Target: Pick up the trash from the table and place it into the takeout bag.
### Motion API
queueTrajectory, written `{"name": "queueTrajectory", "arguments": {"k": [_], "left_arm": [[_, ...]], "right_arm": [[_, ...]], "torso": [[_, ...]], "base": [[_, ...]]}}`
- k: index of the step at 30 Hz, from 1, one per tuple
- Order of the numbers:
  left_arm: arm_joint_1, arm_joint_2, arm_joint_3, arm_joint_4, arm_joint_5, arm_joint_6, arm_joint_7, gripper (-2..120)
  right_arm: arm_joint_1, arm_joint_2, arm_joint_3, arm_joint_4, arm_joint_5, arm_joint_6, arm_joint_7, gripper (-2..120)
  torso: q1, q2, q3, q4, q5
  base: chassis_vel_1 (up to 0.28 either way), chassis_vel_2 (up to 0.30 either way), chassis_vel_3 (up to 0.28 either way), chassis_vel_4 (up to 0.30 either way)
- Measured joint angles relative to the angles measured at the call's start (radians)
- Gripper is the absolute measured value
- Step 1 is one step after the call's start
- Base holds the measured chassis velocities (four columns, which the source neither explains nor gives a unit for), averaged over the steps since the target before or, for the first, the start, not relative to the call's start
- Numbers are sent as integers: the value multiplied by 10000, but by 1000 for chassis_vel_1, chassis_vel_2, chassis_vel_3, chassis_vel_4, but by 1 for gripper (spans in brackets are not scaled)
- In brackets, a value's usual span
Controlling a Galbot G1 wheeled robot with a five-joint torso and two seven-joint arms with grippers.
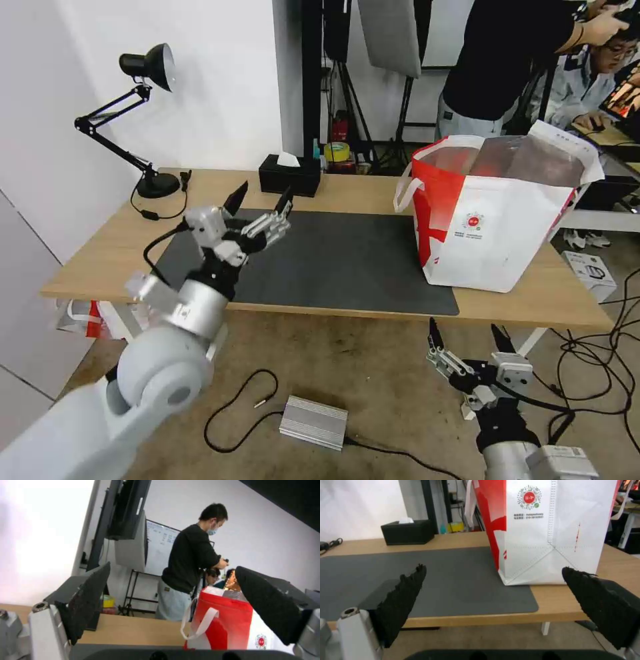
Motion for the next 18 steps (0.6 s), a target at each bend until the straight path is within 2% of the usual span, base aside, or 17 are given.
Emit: {"name": "queueTrajectory", "arguments": {"k": [7,13,16,18], "left_arm": [[1926,-879,-682,-282,1598,-60,-16,100],[2848,-1223,-1074,-496,2204,-62,-14,100],[3735,-1612,-1334,-557,3295,-242,15,100],[3864,-1665,-1364,-557,3446,-292,23,100]], "right_arm": [[1,0,-1,0,0,0,-1,100],[0,0,0,0,0,0,0,100],[0,0,0,0,0,0,0,100],[0,0,0,0,0,0,0,100]], "torso": [[1,0,0,0,0],[1,0,0,0,0],[1,0,0,1,0],[1,0,0,0,0]], "base": [[0,0,0,0],[0,0,0,0],[0,0,0,0],[0,0,0,0]]}}
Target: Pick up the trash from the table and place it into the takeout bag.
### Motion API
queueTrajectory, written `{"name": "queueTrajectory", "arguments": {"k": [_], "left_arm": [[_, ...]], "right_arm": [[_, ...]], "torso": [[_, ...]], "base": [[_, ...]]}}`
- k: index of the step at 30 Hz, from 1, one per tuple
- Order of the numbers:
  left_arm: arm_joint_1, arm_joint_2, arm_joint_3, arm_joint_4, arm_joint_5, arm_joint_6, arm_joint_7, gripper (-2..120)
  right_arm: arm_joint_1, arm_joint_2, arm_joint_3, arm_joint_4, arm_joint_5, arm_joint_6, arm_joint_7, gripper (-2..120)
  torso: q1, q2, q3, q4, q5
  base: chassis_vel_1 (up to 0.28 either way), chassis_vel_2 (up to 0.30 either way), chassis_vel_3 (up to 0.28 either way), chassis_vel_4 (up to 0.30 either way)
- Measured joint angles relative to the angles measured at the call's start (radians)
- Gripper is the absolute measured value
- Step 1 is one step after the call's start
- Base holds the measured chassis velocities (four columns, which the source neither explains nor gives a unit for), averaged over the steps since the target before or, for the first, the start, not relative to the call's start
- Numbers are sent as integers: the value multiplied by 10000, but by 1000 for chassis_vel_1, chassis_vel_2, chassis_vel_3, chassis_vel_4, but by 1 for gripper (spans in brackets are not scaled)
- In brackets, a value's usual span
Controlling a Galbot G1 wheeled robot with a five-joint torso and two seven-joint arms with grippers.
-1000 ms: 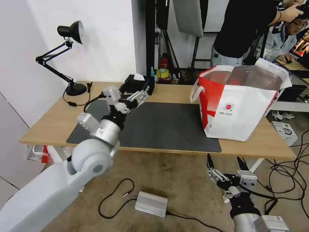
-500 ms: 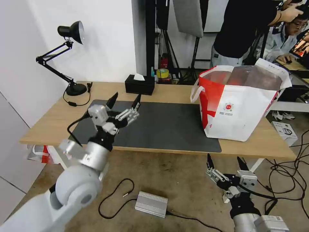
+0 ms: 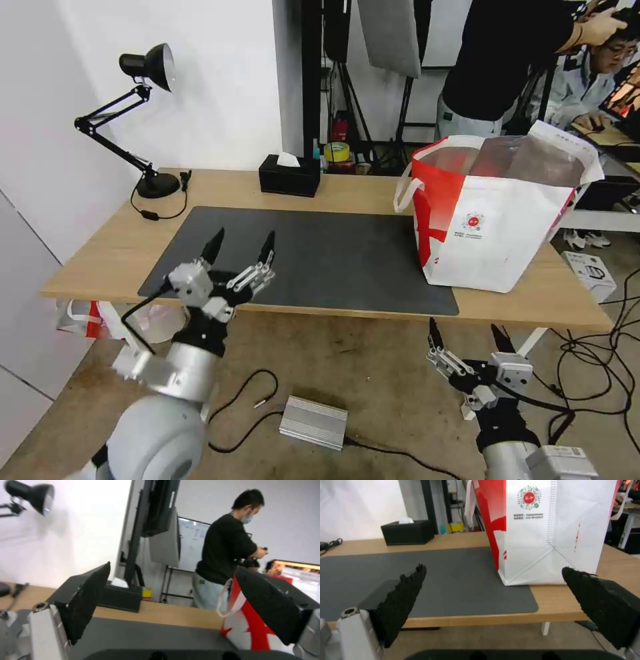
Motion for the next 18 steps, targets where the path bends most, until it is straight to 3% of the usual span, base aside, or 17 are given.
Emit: {"name": "queueTrajectory", "arguments": {"k": [7,18], "left_arm": [[1019,-492,-224,-113,1147,-222,21,100],[1449,-1551,21,21,2392,-410,120,100]], "right_arm": [[0,0,0,-1,0,0,1,100],[0,0,0,0,0,0,0,100]], "torso": [[-1,0,0,-1,1],[0,0,0,-1,0]], "base": [[0,0,0,0],[0,0,0,0]]}}
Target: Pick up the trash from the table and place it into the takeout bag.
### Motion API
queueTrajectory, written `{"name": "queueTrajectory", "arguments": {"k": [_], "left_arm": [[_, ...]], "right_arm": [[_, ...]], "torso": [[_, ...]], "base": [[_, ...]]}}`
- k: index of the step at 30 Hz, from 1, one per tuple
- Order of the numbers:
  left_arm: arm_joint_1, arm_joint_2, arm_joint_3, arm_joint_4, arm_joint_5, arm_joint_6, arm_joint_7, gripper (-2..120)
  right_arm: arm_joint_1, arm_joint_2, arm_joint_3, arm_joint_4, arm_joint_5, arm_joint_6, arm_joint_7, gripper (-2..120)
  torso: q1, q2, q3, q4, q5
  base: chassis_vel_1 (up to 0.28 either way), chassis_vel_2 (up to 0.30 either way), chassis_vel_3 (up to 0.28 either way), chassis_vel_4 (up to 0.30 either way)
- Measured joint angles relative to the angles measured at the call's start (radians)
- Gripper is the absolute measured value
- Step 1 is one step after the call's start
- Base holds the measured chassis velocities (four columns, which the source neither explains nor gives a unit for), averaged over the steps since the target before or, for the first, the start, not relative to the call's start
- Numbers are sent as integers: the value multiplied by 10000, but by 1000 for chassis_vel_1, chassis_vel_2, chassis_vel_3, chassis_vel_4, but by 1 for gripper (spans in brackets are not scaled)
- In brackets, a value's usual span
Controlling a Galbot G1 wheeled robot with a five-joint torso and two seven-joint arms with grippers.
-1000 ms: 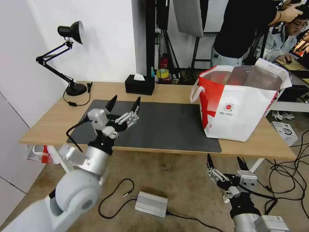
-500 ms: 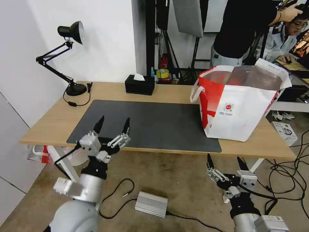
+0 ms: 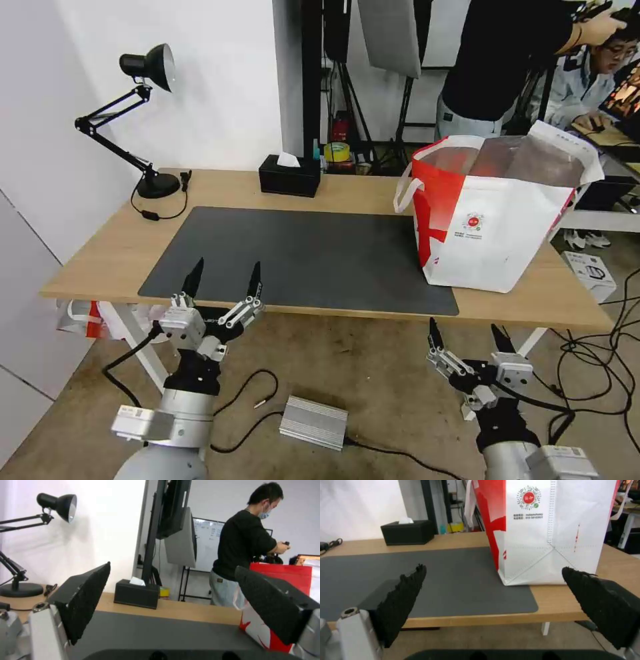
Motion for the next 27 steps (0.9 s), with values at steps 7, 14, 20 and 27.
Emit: {"name": "queueTrajectory", "arguments": {"k": [7,14,20,27], "left_arm": [[374,-301,4,61,530,-258,-6,100],[857,-705,114,233,1223,-595,-20,100],[1072,-878,194,409,1451,-660,-55,100],[1517,-1001,217,560,1513,-615,-294,100]], "right_arm": [[0,0,0,0,0,0,0,100],[0,0,0,0,0,0,0,100],[0,0,0,0,0,0,0,100],[0,0,0,0,0,0,0,100]], "torso": [[0,0,0,0,0],[0,-1,1,1,0],[0,-1,1,0,0],[0,-1,1,1,0]], "base": [[0,0,0,0],[0,0,0,0],[0,0,0,0],[0,0,0,0]]}}
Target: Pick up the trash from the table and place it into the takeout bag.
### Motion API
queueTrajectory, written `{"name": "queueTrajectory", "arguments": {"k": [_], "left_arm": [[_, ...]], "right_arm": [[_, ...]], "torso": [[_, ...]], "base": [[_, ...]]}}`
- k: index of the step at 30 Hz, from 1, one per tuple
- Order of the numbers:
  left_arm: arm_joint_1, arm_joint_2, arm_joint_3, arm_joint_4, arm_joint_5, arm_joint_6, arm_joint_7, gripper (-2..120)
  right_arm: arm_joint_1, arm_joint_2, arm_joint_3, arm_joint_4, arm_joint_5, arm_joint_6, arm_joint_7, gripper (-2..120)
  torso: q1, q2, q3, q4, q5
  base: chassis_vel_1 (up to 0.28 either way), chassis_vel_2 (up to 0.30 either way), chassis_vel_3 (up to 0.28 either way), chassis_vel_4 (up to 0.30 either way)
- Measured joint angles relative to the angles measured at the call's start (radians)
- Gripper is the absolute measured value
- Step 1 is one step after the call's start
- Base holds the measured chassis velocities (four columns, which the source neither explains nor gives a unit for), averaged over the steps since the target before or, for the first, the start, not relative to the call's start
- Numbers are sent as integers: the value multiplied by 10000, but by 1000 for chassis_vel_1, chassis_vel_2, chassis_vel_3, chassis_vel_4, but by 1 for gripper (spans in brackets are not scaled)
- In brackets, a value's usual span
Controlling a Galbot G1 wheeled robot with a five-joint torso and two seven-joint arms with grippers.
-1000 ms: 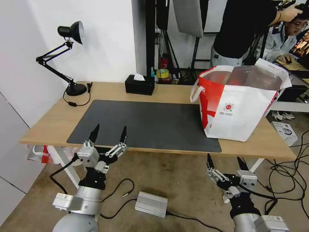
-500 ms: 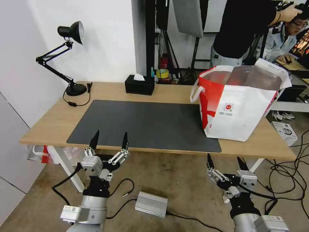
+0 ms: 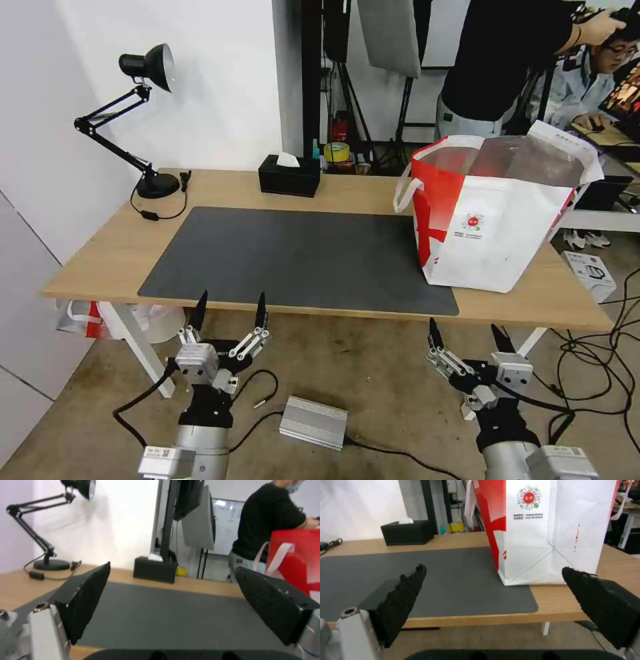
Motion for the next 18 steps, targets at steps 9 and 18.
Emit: {"name": "queueTrajectory", "arguments": {"k": [9,18], "left_arm": [[188,-214,171,234,97,-13,-192,100],[198,-168,124,284,-41,20,-279,100]], "right_arm": [[0,0,0,0,0,0,0,100],[0,0,0,0,0,0,0,100]], "torso": [[0,0,0,0,0],[1,1,0,-1,0]], "base": [[0,0,0,0],[0,0,0,0]]}}
